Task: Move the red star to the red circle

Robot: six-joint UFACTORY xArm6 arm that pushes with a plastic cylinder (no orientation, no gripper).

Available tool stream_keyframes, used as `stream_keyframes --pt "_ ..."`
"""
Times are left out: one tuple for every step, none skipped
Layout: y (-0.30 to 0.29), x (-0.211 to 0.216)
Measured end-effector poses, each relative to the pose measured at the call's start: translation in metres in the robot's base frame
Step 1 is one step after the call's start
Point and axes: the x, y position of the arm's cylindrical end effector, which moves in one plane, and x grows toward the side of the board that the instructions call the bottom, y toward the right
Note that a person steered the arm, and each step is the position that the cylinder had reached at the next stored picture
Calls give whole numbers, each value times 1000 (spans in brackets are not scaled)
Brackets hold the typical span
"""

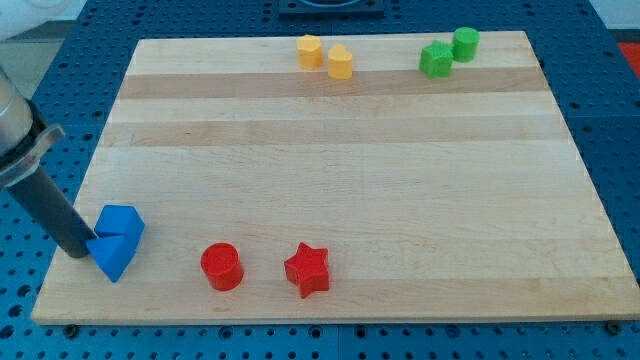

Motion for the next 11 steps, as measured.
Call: stream_keyframes --pt "7 12" --pt "9 10" --pt "-22 -17" --pt "40 -11" --pt "89 -10" --pt "99 -28" --pt "109 -34" --pt "67 -59" --pt "105 -66" --pt "143 -72" --pt "172 -73"
